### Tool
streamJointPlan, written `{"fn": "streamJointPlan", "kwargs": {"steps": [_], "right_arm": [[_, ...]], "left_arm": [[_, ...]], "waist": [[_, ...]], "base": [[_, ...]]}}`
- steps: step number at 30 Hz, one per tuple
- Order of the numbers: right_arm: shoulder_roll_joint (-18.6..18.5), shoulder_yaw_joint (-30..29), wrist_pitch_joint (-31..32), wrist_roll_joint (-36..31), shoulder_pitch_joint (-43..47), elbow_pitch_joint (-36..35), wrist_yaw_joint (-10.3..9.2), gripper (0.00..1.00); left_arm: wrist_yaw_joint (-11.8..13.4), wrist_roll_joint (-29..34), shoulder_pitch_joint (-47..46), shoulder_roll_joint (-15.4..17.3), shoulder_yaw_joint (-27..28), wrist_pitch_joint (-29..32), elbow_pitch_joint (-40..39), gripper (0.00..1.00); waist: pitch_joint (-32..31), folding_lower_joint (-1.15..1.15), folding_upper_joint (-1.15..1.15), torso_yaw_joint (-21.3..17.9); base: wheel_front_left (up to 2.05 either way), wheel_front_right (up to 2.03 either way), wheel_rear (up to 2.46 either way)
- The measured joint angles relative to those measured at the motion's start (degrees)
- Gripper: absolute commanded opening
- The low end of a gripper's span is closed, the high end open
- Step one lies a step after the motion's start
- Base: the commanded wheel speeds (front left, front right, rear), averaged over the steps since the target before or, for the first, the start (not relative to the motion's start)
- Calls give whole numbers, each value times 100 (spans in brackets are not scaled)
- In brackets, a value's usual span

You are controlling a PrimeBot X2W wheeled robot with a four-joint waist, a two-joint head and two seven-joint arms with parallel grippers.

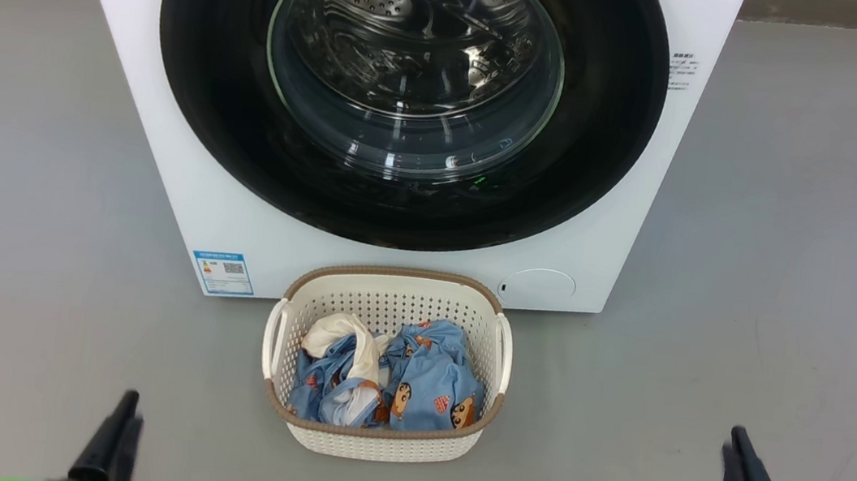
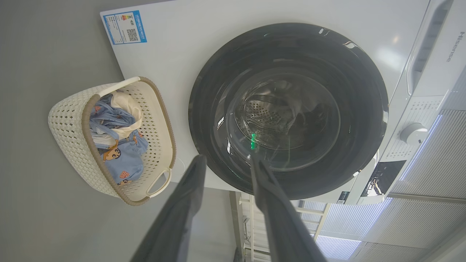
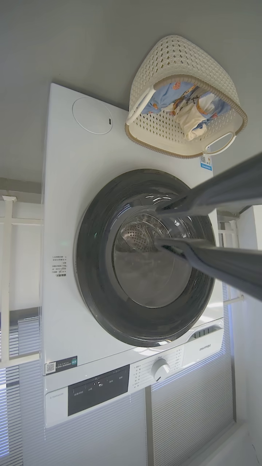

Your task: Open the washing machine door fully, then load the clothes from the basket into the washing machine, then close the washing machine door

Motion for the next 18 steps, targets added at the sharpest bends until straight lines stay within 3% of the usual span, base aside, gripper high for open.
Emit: {"fn": "streamJointPlan", "kwargs": {"steps": [18], "right_arm": [[30, 169, -210, -280, 170, 124, 0, 100]], "left_arm": [[1, 169, 191, -71, -192, -212, 46, 100]], "waist": [[4, 1, 0, -8]], "base": [[0, 0, 0]]}}
